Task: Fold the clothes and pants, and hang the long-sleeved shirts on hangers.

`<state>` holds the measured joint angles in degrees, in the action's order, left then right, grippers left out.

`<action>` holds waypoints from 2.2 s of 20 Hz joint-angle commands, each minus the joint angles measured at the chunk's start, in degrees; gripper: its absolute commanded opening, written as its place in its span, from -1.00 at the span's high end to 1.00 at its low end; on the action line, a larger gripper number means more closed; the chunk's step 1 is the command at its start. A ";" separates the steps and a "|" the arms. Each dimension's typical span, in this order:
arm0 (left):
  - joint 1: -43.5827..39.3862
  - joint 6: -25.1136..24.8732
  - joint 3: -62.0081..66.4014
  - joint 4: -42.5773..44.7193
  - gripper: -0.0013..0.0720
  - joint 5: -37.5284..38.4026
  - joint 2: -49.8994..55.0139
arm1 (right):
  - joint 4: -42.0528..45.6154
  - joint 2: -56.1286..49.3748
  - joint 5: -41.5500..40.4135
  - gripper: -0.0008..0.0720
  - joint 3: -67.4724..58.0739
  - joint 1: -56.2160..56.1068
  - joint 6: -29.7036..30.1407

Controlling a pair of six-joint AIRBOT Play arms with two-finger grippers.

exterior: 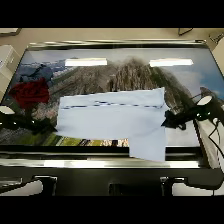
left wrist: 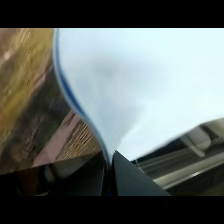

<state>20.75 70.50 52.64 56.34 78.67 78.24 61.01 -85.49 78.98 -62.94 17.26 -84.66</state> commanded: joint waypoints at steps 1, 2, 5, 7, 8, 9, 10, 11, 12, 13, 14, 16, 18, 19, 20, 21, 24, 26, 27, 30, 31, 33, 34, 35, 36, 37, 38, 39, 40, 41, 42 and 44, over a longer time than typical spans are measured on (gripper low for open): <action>0.00 0.15 13.60 -2.38 0.91 -1.27 -7.72 | -0.37 6.73 0.00 0.86 -16.09 -0.61 1.36; 0.00 0.70 21.38 -3.06 0.91 -2.69 -11.02 | -0.26 9.46 -1.31 0.86 -24.46 -0.61 3.02; 0.00 1.05 44.92 -2.05 0.91 -10.62 -19.71 | 4.28 17.90 -9.88 0.86 -47.91 -0.61 7.17; 0.00 1.16 55.56 0.68 0.91 -15.26 -24.90 | 8.72 24.02 -12.59 0.86 -55.89 -0.61 7.15; 0.00 2.32 58.16 1.31 0.91 -16.68 -27.50 | 10.49 28.02 -13.38 0.86 -56.41 -0.61 7.13; 0.00 3.26 59.19 1.29 0.91 -18.29 -30.36 | 12.04 31.65 -13.18 0.86 -56.15 -0.61 7.10; 0.00 3.41 59.23 1.33 0.91 -20.17 -33.16 | 12.87 34.36 -12.83 0.86 -56.13 -0.61 6.84; 0.00 3.41 59.25 1.44 0.91 -21.99 -35.19 | 13.40 36.68 -13.11 0.86 -56.15 -0.61 6.64; 0.00 3.43 59.25 2.14 0.91 -23.85 -37.03 | 13.70 38.66 -14.05 0.86 -56.15 -0.61 6.64; 0.00 3.43 59.25 2.25 0.91 -24.94 -38.23 | 14.01 40.22 -15.39 0.86 -56.15 -0.61 6.58; 0.00 3.45 59.28 2.25 0.91 -25.33 -39.12 | 14.62 41.46 -17.22 0.86 -56.15 -0.61 5.53; 0.00 3.63 59.28 2.21 0.91 -24.68 -39.67 | 15.63 42.62 -19.74 0.86 -56.15 -0.61 4.26; 0.00 3.65 59.25 2.21 0.91 -23.56 -39.15 | 16.65 42.47 -19.71 0.86 -56.15 -0.61 4.26; 0.00 3.69 59.23 2.19 0.91 -22.08 -38.45 | 16.81 41.86 -18.75 0.86 -56.15 -0.61 4.02; 0.00 4.68 59.17 2.19 0.91 -18.86 -37.22 | 16.83 40.79 -16.63 0.86 -56.15 -0.61 2.95; 0.00 6.27 58.60 2.14 0.91 -14.73 -35.60 | 16.72 38.86 -12.28 0.86 -56.13 -0.61 1.60; -0.83 7.98 49.92 2.14 0.91 -2.86 -28.74 | 13.53 29.29 8.02 0.86 -51.74 -0.63 -1.07; -3.04 7.96 37.90 2.16 0.91 -1.97 -24.06 | 10.69 20.72 17.86 0.86 -43.47 -2.36 -1.73; -4.17 7.85 31.34 2.19 0.91 -2.64 -21.75 | 11.41 17.29 18.69 0.86 -38.25 -4.79 -1.95; -7.32 5.35 13.60 2.16 0.91 -9.25 -13.29 | 14.56 8.50 10.40 0.86 -21.97 -12.44 -4.44; -7.69 5.38 10.29 2.16 0.91 -12.90 -9.75 | 14.93 5.16 4.52 0.86 -18.69 -13.88 -7.17; -7.72 6.01 9.33 1.49 0.91 -16.98 -2.25 | 12.85 -2.08 -4.72 0.86 -18.21 -14.40 -11.41; -7.61 5.97 10.51 0.76 0.91 -18.51 1.49 | 11.58 -4.90 -10.32 0.86 -18.93 -14.19 -11.80; -7.61 5.97 12.41 0.66 0.91 -19.91 4.61 | 11.74 -6.62 -15.45 0.86 -19.80 -14.16 -11.78; -7.76 5.97 14.69 0.63 0.91 -21.16 6.97 | 12.02 -7.78 -21.11 0.86 -21.00 -14.19 -11.78; -8.00 5.77 17.55 0.63 0.91 -22.69 9.03 | 12.61 -8.41 -26.64 0.86 -22.16 -14.16 -12.04; -8.28 5.73 20.41 0.66 0.91 -24.09 10.67 | 13.60 -8.87 -32.02 0.86 -23.28 -14.19 -13.14; -8.63 5.75 23.63 0.59 0.91 -25.33 12.33 | 14.56 -9.11 -36.65 0.86 -23.76 -14.05 -14.97; -9.29 5.75 26.43 0.63 0.91 -26.40 13.79 | 14.97 -9.44 -40.44 0.86 -23.76 -13.79 -16.83; -10.19 5.77 29.09 0.61 0.91 -27.43 15.47 | 15.06 -10.08 -42.12 0.86 -23.76 -13.11 -18.14; -11.10 5.75 31.28 0.61 0.91 -27.96 17.18 | 14.97 -11.04 -42.03 0.86 -23.76 -12.83 -18.91; -13.03 5.79 34.51 0.66 0.91 -28.63 20.98 | 14.80 -13.55 -38.97 0.86 -23.76 -12.63 -18.86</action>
<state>9.82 76.25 81.84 56.88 52.71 94.11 75.44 -96.16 43.38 -86.46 4.23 -101.30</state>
